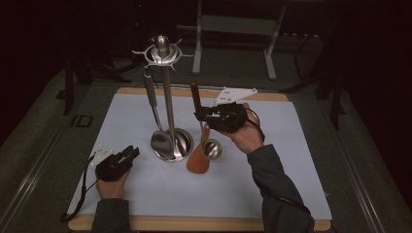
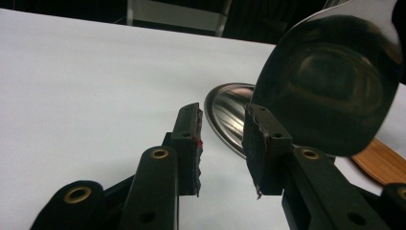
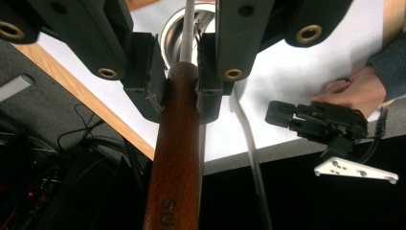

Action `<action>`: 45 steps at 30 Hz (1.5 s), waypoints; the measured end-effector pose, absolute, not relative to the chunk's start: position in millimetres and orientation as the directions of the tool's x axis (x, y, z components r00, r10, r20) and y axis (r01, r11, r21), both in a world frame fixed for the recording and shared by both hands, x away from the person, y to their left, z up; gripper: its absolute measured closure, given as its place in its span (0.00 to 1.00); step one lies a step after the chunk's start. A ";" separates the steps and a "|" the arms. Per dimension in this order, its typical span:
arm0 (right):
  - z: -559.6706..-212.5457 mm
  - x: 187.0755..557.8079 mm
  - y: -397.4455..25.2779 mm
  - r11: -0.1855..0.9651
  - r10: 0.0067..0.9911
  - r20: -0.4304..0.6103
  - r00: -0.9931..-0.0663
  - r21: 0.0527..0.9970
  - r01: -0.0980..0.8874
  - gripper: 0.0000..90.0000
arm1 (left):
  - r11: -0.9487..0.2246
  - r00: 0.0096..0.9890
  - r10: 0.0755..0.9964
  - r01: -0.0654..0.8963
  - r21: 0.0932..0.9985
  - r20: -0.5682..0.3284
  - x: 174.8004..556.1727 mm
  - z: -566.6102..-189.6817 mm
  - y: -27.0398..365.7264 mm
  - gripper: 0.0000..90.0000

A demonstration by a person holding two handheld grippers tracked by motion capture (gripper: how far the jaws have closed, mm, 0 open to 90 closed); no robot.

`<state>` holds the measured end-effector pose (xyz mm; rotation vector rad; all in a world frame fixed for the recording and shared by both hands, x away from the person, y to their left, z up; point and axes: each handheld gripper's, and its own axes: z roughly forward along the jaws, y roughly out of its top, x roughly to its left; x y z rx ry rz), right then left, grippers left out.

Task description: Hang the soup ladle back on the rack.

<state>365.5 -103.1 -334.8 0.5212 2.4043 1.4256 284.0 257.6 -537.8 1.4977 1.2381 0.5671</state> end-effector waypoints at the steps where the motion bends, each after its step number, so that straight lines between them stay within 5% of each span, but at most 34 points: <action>1: -333.6 365.4 -102.5 0.440 0.450 -0.067 -0.890 0.884 0.156 0.83 | 0.100 0.349 0.903 0.399 0.912 -0.251 284.0 -537.8 257.6 0.75; 45: -293.4 357.6 -71.2 0.331 0.385 -0.034 -0.922 0.938 0.104 0.82 | 0.103 0.350 0.902 0.398 0.911 -0.255 284.3 -537.8 257.9 0.75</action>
